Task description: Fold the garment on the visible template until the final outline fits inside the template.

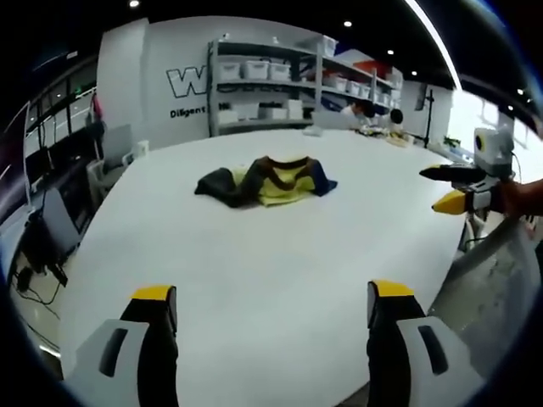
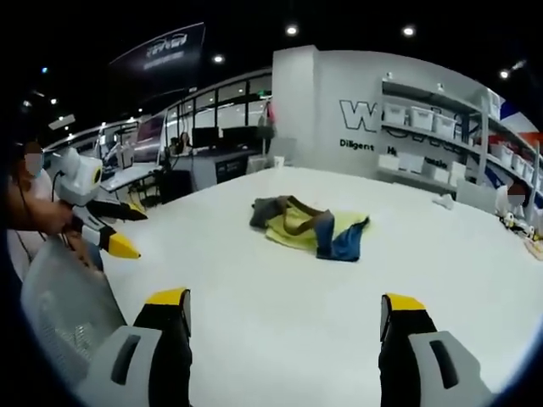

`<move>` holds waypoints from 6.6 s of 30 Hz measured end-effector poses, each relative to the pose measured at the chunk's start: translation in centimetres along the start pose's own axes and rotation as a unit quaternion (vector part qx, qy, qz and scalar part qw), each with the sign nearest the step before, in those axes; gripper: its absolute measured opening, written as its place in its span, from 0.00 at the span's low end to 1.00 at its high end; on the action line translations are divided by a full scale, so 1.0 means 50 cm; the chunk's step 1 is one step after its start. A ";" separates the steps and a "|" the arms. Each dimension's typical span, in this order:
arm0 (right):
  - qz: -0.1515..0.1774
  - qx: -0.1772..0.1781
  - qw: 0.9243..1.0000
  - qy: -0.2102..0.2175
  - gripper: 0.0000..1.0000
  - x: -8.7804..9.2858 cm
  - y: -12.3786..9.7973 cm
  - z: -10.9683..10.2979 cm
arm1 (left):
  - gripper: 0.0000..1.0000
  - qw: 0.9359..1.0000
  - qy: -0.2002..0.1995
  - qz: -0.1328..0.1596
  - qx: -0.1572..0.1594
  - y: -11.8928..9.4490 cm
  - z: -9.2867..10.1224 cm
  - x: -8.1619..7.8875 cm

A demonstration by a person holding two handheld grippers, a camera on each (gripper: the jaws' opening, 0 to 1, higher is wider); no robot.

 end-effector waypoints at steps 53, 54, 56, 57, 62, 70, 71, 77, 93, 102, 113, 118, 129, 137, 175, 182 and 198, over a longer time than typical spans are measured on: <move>-0.069 -0.011 0.996 -0.057 0.38 -0.084 0.216 0.112 | 0.59 0.999 -0.010 0.003 0.046 0.248 -0.108 -0.160; -0.071 -0.011 0.996 -0.056 0.38 -0.084 0.221 0.113 | 0.58 0.999 -0.005 0.004 0.047 0.250 -0.109 -0.161; -0.072 -0.011 0.996 -0.055 0.38 -0.083 0.227 0.114 | 0.58 0.999 0.025 0.013 0.046 0.255 -0.110 -0.164; -0.071 -0.012 0.996 -0.054 0.37 -0.084 0.229 0.114 | 0.60 0.998 0.025 0.016 0.049 0.259 -0.109 -0.164; -0.068 -0.019 0.996 -0.061 0.33 -0.085 0.246 0.115 | 0.60 0.998 0.037 0.009 0.050 0.277 -0.112 -0.169; -0.065 -0.019 0.995 -0.069 0.26 -0.089 0.275 0.126 | 0.45 0.996 0.078 -0.004 0.053 0.310 -0.123 -0.180; -0.067 -0.019 0.995 -0.069 0.25 -0.088 0.278 0.128 | 0.44 0.995 0.084 -0.005 0.052 0.313 -0.123 -0.181; -0.068 -0.015 0.995 -0.065 0.21 -0.090 0.296 0.145 | 0.40 0.993 0.104 -0.010 0.056 0.343 -0.129 -0.194; -0.089 -0.022 0.993 -0.075 0.14 -0.080 0.376 0.159 | 0.32 0.988 0.130 -0.040 0.076 0.429 -0.138 -0.215; -0.118 -0.017 0.988 -0.100 0.10 -0.063 0.422 0.161 | 0.27 0.984 0.139 -0.068 0.084 0.487 -0.136 -0.209; -0.133 -0.018 0.986 -0.096 0.00 -0.067 0.432 0.168 | 0.01 0.976 0.177 -0.076 0.104 0.499 -0.127 -0.206; -0.143 -0.020 0.987 -0.068 0.00 -0.061 0.416 0.172 | 0.01 0.974 0.183 -0.077 0.105 0.484 -0.123 -0.204; -0.150 -0.041 0.987 -0.035 0.00 -0.043 0.348 0.141 | 0.00 0.971 0.183 -0.088 0.124 0.425 -0.108 -0.184; -0.156 -0.062 0.985 -0.030 0.00 -0.048 0.296 0.117 | 0.00 0.971 0.176 -0.084 0.138 0.360 -0.078 -0.159; -0.136 -0.137 0.981 0.012 0.00 -0.025 0.033 -0.018 | 0.00 0.972 0.132 -0.017 0.193 0.107 0.015 -0.121; -0.126 -0.133 0.983 -0.003 0.00 -0.018 0.018 -0.020 | 0.01 0.971 0.142 -0.002 0.195 0.088 0.020 -0.115; -0.127 -0.130 0.982 -0.054 0.00 0.004 0.045 -0.026 | 0.32 0.953 0.220 -0.026 0.205 0.133 0.041 -0.064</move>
Point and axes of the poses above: the point that each gripper's makers call its tool centre point, and the gripper's own axes: y roughly forward along the fingers, z roughly to its right, x roughly out of its underside, the point moved 10 cm from there along -y, roughly backward along the fingers, and after that the axes turned 9 degrees about y, right-handed, at the moved point
